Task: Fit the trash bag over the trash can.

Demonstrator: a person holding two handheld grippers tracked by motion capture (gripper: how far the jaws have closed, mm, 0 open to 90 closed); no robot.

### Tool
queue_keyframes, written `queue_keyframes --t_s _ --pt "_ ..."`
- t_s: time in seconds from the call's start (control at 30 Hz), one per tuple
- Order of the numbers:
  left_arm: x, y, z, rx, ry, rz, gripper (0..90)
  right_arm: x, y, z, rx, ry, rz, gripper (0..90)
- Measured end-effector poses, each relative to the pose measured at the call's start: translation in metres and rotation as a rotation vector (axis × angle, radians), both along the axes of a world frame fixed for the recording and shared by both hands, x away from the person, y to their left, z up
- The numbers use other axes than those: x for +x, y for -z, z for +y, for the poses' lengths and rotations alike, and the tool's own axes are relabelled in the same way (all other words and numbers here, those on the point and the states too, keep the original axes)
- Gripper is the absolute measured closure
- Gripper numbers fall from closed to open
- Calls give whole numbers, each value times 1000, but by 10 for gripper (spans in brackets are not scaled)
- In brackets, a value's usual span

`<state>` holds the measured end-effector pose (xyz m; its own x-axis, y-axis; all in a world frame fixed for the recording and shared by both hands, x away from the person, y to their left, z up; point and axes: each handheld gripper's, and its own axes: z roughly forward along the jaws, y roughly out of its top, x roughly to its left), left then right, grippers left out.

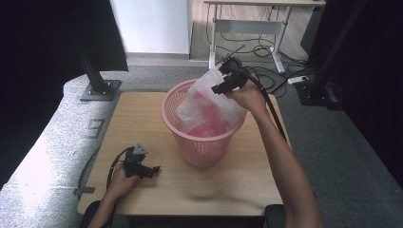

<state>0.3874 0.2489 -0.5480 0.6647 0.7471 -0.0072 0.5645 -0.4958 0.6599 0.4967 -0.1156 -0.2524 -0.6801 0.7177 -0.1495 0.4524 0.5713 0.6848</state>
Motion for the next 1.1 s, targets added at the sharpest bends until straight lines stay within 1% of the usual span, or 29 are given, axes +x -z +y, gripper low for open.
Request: queue_keyframes --t_s 0.03,0.07,0.1,0.13,0.2,0.23,0.27,0.3,0.33,0.37,0.43,0.5,0.53,0.57,0.6,0.63,0.67,0.7,0.73,0.77,0.83,0.87,0.9,0.93,0.97,1.0,1.03,1.07,1.1 --pt "0 0 0 2 2 0 0 3 0 -2 -20 17 -15 338" --pt "0 0 0 1 2 0 0 3 0 -2 -20 17 -15 338" --pt "0 0 0 0 0 0 0 12 5 -7 -56 58 -29 301" --pt "0 0 0 0 0 0 0 12 5 -7 -56 58 -29 301" --pt "0 0 0 0 0 0 0 21 16 -12 -80 86 -17 294" --pt "0 0 0 0 1 0 0 29 30 -16 -100 102 8 360" --pt "0 0 0 0 0 0 0 31 37 -19 -106 102 22 433" --pt "0 0 0 0 0 0 0 33 42 -21 -109 104 33 481" --pt "0 0 0 0 0 0 0 34 48 -24 -109 107 57 542" --pt "0 0 0 0 0 0 0 34 48 -24 -109 107 57 542" --pt "0 0 0 0 1 0 0 35 57 -27 -113 96 68 614" --pt "0 0 0 0 1 0 0 33 61 -29 -110 94 69 624" --pt "0 0 0 2 2 0 0 32 60 -30 -114 95 71 610" --pt "0 0 0 1 2 1 0 30 55 -32 -106 98 71 452" --pt "0 0 0 1 2 1 0 30 55 -32 -106 98 71 452" --pt "0 0 0 2 2 1 0 29 48 -33 -63 94 31 326" --pt "0 0 0 1 2 1 0 29 46 -32 -70 98 16 299" --pt "0 0 0 1 2 1 0 29 46 -32 -70 98 16 299" --pt "0 0 0 1 2 1 0 33 41 -29 -75 101 -7 281" --pt "0 0 0 1 2 1 0 35 40 -27 -63 96 -16 281" --pt "0 0 0 1 2 1 0 41 39 -21 -46 92 -20 281" --pt "0 0 0 2 2 2 0 45 40 -17 -47 83 -16 282" --pt "0 0 0 2 2 2 0 45 40 -17 -47 83 -16 282" --pt "0 0 0 1 2 1 0 51 45 -8 -53 72 -7 308" --pt "0 0 0 1 2 1 0 53 48 -4 -48 65 -2 333" --pt "0 0 0 2 2 1 0 55 50 -2 -49 56 7 390" --pt "0 0 0 2 2 1 0 55 50 -2 -49 56 7 390" --pt "0 0 0 2 2 0 0 56 53 1 -64 49 11 460" --pt "0 0 0 2 2 1 0 57 55 2 -99 44 7 542"
